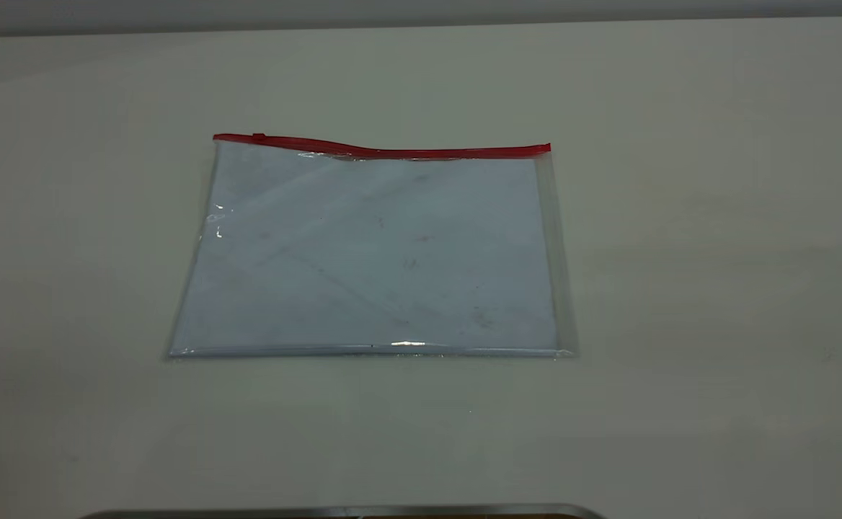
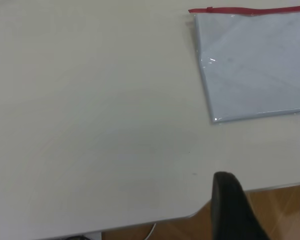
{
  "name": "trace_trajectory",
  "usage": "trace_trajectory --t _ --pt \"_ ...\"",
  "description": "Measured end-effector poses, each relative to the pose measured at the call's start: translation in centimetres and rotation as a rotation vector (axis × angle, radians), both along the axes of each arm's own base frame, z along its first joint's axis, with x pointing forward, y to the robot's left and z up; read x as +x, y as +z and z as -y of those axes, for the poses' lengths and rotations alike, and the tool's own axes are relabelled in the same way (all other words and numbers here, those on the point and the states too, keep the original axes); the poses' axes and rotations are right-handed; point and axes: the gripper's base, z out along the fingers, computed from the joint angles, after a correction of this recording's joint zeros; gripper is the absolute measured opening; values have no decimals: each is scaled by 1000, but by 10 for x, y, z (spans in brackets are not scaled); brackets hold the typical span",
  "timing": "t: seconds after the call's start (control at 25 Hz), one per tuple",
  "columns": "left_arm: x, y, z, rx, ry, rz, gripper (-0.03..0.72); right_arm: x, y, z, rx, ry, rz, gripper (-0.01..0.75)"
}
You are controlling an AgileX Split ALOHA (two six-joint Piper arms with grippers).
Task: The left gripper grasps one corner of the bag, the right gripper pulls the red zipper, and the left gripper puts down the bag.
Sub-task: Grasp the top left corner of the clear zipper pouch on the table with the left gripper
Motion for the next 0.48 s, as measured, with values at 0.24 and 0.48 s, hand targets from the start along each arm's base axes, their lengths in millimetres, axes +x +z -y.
trace_trajectory --t 0.24,0.48 --pt "0 0 0 1 -1 0 401 0 0 -1 9 6 0 414" --pt "0 1 8 -77 -53 5 401 0 1 -5 47 30 7 414"
